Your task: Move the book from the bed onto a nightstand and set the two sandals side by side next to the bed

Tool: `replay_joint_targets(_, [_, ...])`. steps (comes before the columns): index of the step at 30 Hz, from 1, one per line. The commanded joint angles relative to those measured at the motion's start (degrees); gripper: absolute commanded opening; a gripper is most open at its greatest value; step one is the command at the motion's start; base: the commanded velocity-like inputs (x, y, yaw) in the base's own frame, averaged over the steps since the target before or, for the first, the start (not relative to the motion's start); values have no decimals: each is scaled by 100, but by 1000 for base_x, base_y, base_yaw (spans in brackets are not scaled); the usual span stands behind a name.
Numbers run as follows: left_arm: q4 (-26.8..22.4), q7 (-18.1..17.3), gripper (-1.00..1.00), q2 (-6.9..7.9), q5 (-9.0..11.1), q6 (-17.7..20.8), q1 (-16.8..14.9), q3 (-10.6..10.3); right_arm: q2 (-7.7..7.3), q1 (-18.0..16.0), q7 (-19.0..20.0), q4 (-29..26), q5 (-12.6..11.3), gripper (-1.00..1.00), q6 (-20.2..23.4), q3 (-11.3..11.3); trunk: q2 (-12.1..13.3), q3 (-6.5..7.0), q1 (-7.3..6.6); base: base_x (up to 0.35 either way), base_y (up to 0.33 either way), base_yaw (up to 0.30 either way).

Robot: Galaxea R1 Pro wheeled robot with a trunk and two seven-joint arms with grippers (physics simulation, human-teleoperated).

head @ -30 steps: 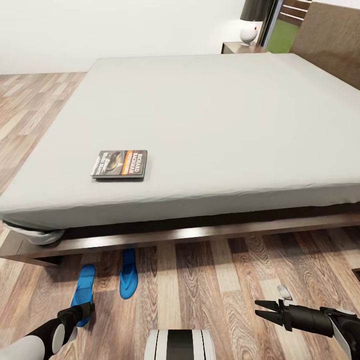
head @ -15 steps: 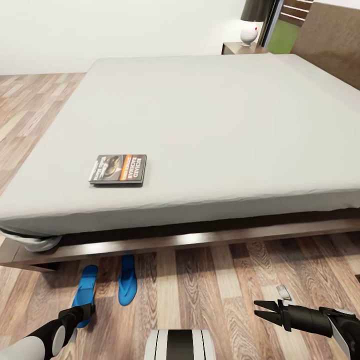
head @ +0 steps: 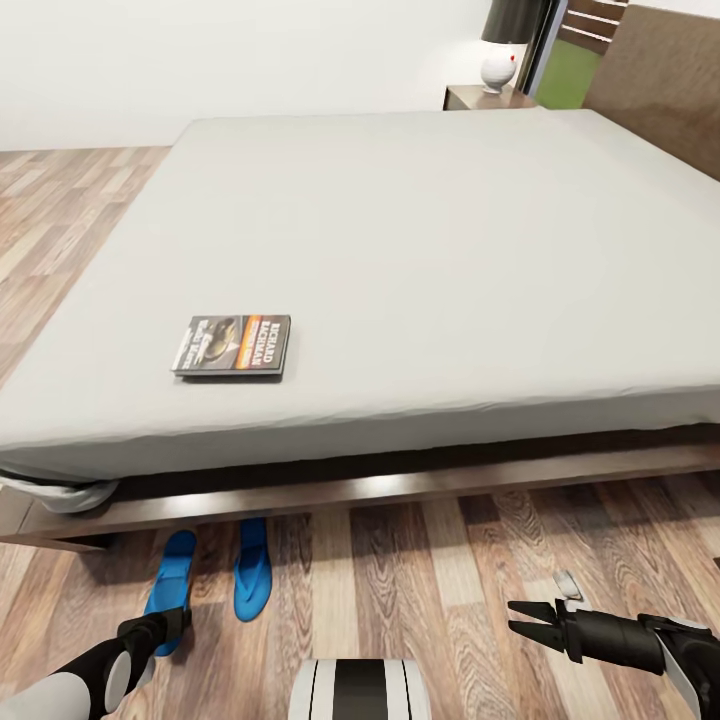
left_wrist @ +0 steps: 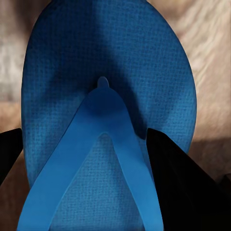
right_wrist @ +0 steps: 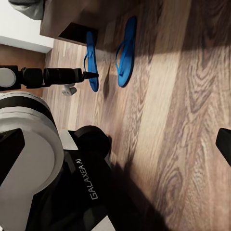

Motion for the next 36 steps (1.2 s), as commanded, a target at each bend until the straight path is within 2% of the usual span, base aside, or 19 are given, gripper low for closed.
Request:
replay_joint_targets(1, [-15, -26, -100, 2, -36, -27, 2, -6, 0, -1, 20, 0, -7, 100, 61, -3, -1, -3, -1, 13, -2, 0])
replay_joint_targets(36, [3, -22, -100, 2, -36, -28, 2, -6, 79, -1, 20, -1, 1, 100, 66, -3, -1, -3, -1, 32, 0, 0])
